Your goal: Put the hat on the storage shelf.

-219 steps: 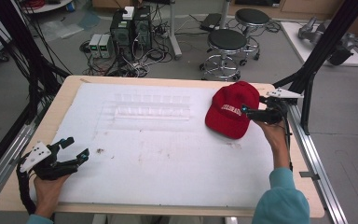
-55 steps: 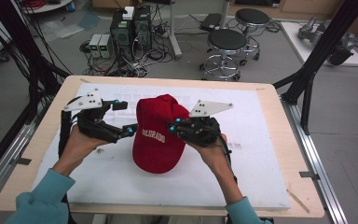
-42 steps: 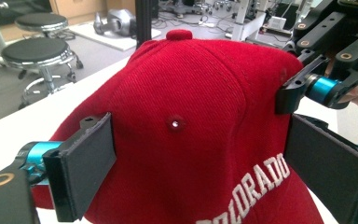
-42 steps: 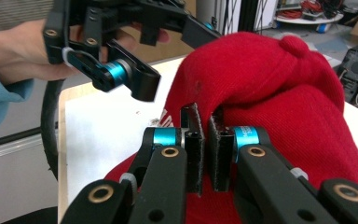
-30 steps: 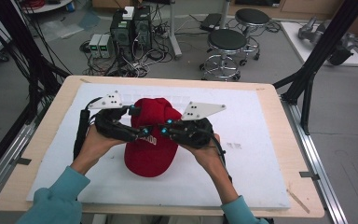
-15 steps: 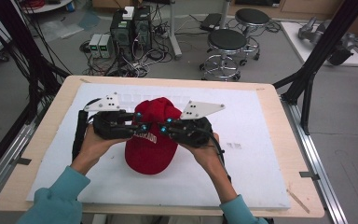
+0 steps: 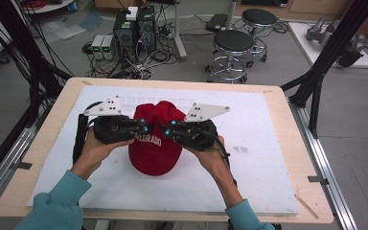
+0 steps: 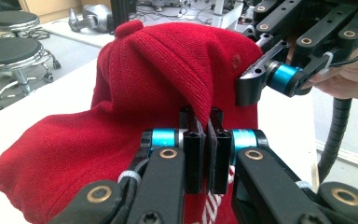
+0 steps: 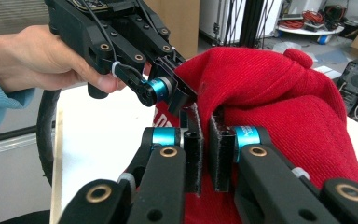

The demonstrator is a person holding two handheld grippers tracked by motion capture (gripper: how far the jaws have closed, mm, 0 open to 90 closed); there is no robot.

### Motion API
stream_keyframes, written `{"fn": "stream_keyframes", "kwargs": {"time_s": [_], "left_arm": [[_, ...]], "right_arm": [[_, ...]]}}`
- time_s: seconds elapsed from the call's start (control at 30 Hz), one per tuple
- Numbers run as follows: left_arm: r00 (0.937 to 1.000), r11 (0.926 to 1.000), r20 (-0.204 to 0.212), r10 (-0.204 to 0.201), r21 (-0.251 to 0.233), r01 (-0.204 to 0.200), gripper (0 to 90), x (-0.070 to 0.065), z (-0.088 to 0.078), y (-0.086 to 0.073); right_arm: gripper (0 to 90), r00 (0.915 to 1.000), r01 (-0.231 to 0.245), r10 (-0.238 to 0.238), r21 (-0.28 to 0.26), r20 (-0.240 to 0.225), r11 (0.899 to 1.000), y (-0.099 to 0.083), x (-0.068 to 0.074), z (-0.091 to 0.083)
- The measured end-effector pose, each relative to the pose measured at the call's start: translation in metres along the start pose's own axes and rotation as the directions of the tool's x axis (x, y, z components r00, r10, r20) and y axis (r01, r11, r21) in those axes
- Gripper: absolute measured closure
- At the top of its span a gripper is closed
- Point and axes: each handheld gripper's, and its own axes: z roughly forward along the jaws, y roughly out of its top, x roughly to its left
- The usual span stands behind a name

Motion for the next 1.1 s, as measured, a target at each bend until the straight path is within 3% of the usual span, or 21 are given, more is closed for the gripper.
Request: {"fn": "stream_keyframes", "kwargs": {"time_s": [0.1, 0.13, 0.2, 0.23, 0.3, 0.43, 0.77, 0.9, 1.1], "left_arm": [[0.9999, 0.9999, -0.013, -0.01, -0.006, 0.01, 87.1, 0.0, -0.001, 0.0], [0.9997, 1.0, -0.023, -0.008, -0.003, 0.008, 87.1, 0.001, -0.001, 0.0], [0.9995, 0.9999, -0.029, -0.014, -0.006, 0.014, 87.1, 0.001, -0.001, 0.0], [0.9994, 0.9999, -0.031, -0.013, -0.005, 0.012, 87.1, 0.0, -0.001, 0.0], [0.9993, 0.9999, -0.037, -0.011, 0.0, 0.011, 87.1, 0.001, -0.002, -0.001], [0.9984, 0.9994, -0.046, -0.032, -0.015, 0.031, 87.1, 0.004, -0.004, -0.005], [0.9946, 0.9978, -0.085, -0.058, -0.038, 0.055, 87.1, 0.01, -0.013, -0.005], [0.9929, 0.9934, -0.077, -0.091, -0.077, 0.085, 87.1, 0.013, -0.017, -0.004], [0.9926, 0.9941, -0.098, -0.073, -0.087, 0.064, 87.0, 0.012, -0.022, 0.007]], "right_arm": [[77.6, 1.0, -0.001, 0.001, -0.01, 0.006, 1.0, 0.0, -0.001, -0.001], [72.7, 1.0, -0.001, 0.001, -0.016, 0.008, 1.0, 0.0, -0.001, -0.002], [52.7, 0.9994, -0.013, 0.013, -0.024, 0.033, 1.0, 0.0, -0.001, -0.005], [52.7, 0.9994, -0.013, 0.013, -0.024, 0.033, 1.0, 0.0, -0.001, -0.005], [38.3, 0.9986, -0.02, 0.021, -0.031, 0.048, 0.999, 0.0, -0.002, -0.007], [27.7, 0.9956, -0.05, 0.054, -0.055, 0.077, 0.997, -0.001, -0.005, -0.016], [25.6, 0.9894, -0.09, 0.096, -0.051, 0.109, 0.995, -0.014, -0.003, -0.031], [26.2, 0.9878, -0.113, 0.117, -0.049, 0.102, 0.992, -0.022, -0.003, -0.033], [26.5, 0.9827, -0.159, 0.161, -0.032, 0.091, 0.987, -0.036, -0.004, -0.027]]}}
